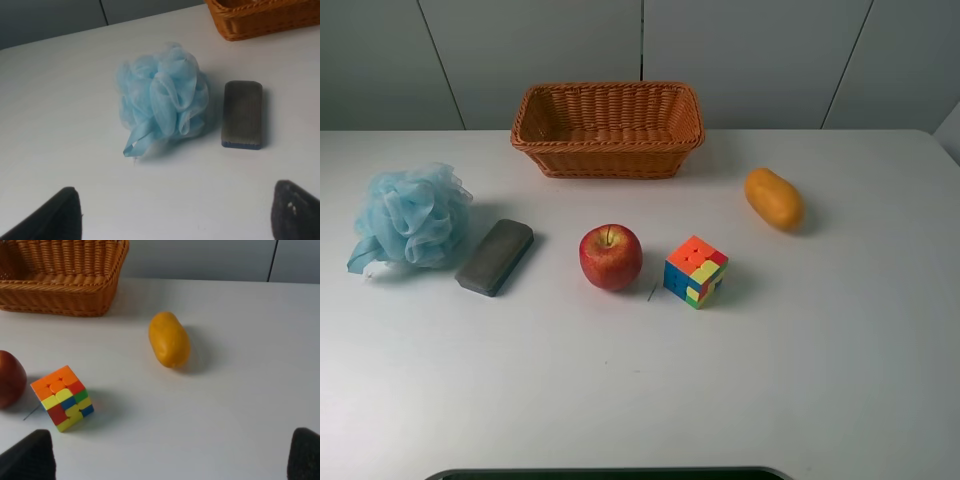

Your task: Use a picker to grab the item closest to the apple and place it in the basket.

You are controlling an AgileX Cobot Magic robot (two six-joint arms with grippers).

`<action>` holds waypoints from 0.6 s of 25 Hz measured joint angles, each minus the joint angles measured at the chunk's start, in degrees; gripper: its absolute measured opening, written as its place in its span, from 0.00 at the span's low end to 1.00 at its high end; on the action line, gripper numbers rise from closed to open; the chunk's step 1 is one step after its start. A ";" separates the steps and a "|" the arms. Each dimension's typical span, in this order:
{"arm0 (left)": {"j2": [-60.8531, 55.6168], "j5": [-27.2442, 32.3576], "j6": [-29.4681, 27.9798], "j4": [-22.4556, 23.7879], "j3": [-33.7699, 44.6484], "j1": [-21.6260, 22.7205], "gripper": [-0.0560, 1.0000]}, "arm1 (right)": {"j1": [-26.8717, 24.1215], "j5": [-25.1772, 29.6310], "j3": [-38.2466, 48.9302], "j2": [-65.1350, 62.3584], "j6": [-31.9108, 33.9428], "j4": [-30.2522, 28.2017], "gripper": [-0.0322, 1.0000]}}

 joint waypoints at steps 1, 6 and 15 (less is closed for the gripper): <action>0.00 0.00 0.00 0.00 0.00 0.00 0.74 | 0.00 0.57 0.00 0.00 -0.13 0.67 0.71; 0.00 0.00 0.00 0.00 0.00 0.00 0.74 | 0.00 1.74 -3.88 1.09 -2.34 2.29 0.71; 0.00 0.00 0.00 0.00 0.00 0.00 0.74 | 2.84 1.37 -13.36 22.36 -12.02 4.95 0.71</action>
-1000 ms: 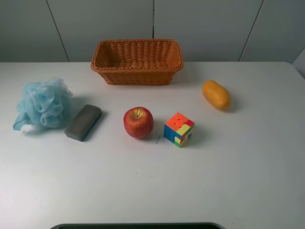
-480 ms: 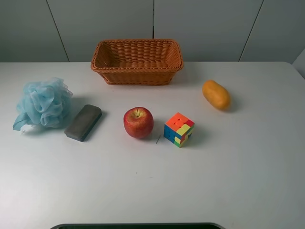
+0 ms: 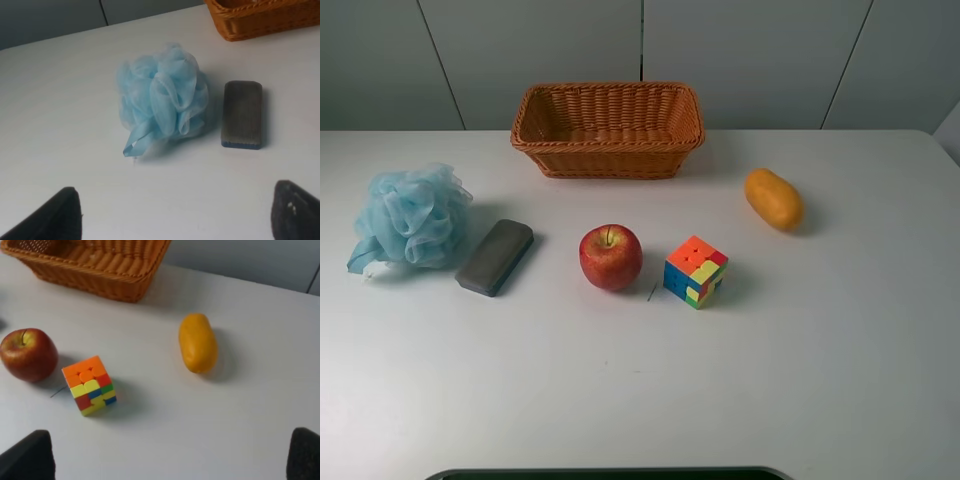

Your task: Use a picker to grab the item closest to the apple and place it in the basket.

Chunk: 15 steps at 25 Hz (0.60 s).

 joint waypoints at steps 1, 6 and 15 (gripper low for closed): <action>0.00 0.00 0.00 0.00 0.00 0.00 0.74 | 0.92 -0.21 -0.87 2.77 -0.84 0.28 0.71; 0.00 0.00 0.00 0.00 0.00 0.00 0.74 | 8.71 -1.11 -4.55 16.62 -3.56 0.26 0.71; 0.00 0.00 0.00 0.00 0.00 0.00 0.74 | 22.84 -5.20 -8.12 38.45 -4.62 -4.06 0.71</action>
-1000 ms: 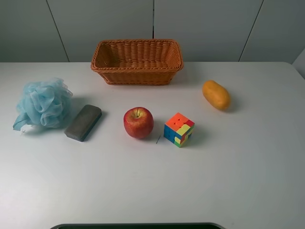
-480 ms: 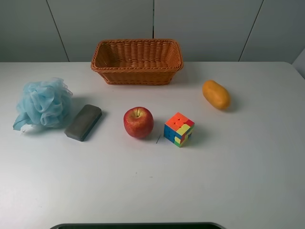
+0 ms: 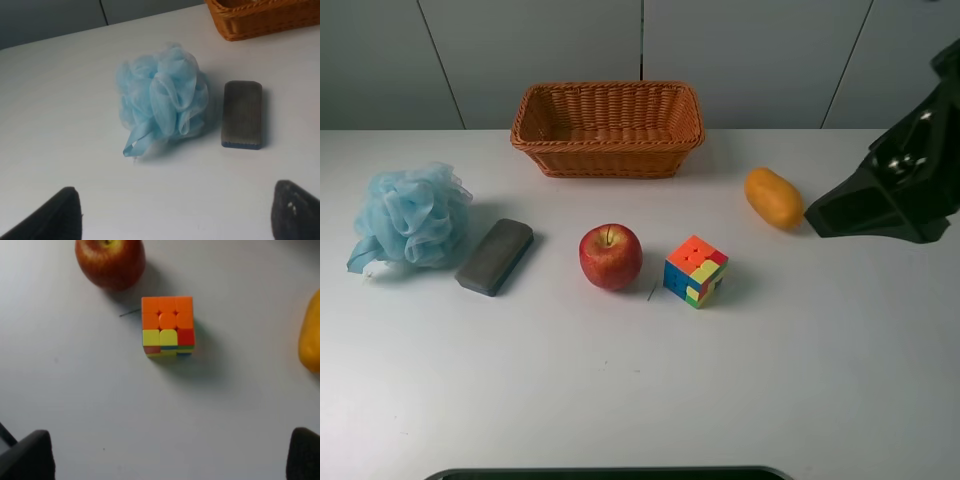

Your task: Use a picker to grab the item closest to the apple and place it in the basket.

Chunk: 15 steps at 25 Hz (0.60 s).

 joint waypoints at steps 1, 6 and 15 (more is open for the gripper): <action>0.00 0.00 0.00 0.00 0.00 0.00 0.74 | 0.88 -0.76 0.00 2.34 0.00 -0.03 0.71; 0.00 0.00 0.00 0.00 0.00 0.00 0.74 | 3.20 -4.52 -0.13 12.50 -0.10 -0.15 0.71; 0.00 0.00 0.00 0.00 0.00 0.00 0.74 | 6.31 -7.20 -4.47 27.44 0.88 -0.28 0.71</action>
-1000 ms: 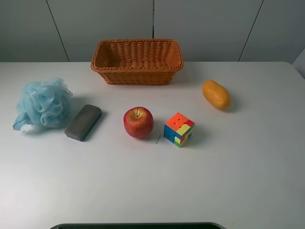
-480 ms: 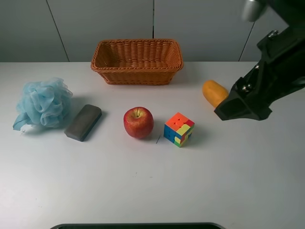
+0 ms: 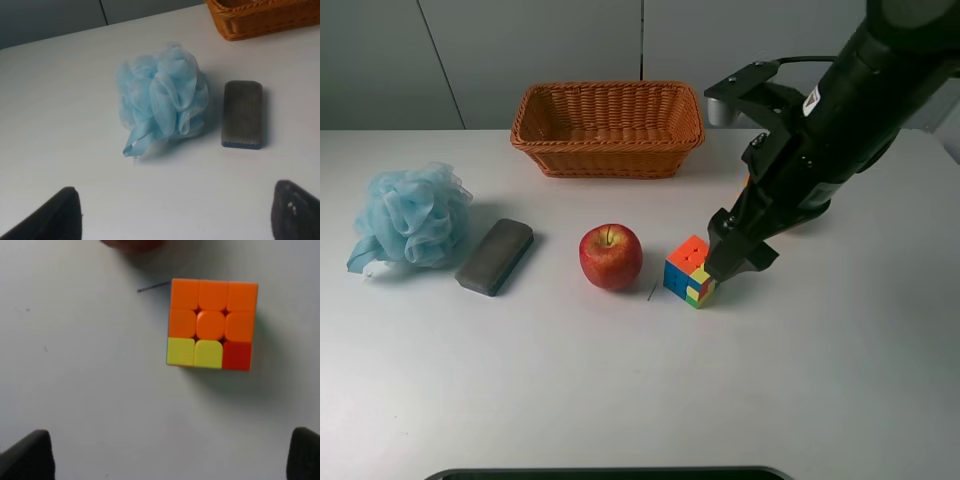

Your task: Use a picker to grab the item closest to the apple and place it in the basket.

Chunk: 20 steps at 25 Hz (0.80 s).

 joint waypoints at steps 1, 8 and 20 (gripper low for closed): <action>0.00 0.00 0.00 0.00 0.00 0.00 0.74 | 0.32 0.00 -0.93 1.53 0.45 -0.16 0.71; 0.00 0.00 0.00 0.00 0.00 0.00 0.74 | 0.74 -0.83 -5.85 10.60 1.65 -0.37 0.71; 0.00 0.00 0.00 0.00 0.00 0.00 0.74 | 0.83 -6.56 -7.60 17.87 1.95 -3.59 0.71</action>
